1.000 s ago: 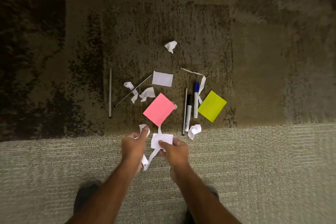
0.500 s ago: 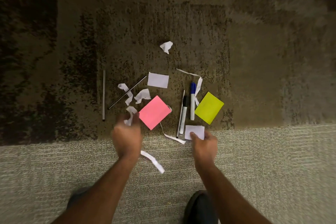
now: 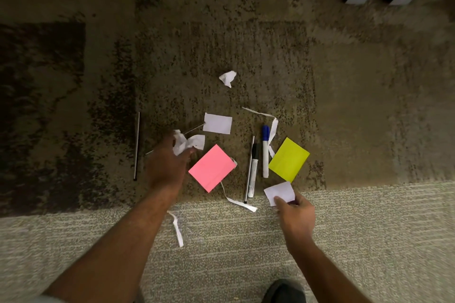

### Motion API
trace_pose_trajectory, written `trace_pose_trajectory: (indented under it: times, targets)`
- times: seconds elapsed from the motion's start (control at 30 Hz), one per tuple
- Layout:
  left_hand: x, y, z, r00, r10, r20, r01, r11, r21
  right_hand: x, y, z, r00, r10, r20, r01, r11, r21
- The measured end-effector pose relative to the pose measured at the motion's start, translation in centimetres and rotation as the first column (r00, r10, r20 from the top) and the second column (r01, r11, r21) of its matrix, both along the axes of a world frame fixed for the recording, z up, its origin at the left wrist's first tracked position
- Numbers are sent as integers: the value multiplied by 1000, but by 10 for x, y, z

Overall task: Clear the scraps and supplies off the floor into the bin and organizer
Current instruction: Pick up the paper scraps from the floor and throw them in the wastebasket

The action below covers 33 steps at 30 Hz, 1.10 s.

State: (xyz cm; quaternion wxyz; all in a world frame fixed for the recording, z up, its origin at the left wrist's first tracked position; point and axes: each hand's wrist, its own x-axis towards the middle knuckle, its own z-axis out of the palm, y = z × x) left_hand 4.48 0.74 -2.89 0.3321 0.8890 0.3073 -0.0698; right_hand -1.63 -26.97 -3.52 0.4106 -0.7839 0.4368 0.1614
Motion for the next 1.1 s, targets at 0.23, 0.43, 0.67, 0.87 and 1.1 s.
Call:
trace_pose_trajectory:
  times: [0.23, 0.43, 0.67, 0.87, 1.1]
  targets:
    - [5, -4, -8, 946, -318, -60, 320, 947, 36, -13, -3, 7, 999, 4, 38, -5, 1000, 23]
    - [15, -11, -11, 915, -399, -53, 401, 896, 191, -16, 4, 11, 998, -14, 60, 12, 1000, 24]
    - [7, -19, 29, 997, 60, -40, -64, 993, -100, -10, 16, 49, 989, -98, 114, 89, 993, 78]
    - [-6, -17, 120, 953, 299, 36, -289, 942, -169, -7, 50, 134, 985, -73, 155, 56, 992, 110]
    - [-35, 31, 257, 763, 645, 37, -587, 716, -377, 16, 136, 268, 977, 27, 212, -84, 961, 264]
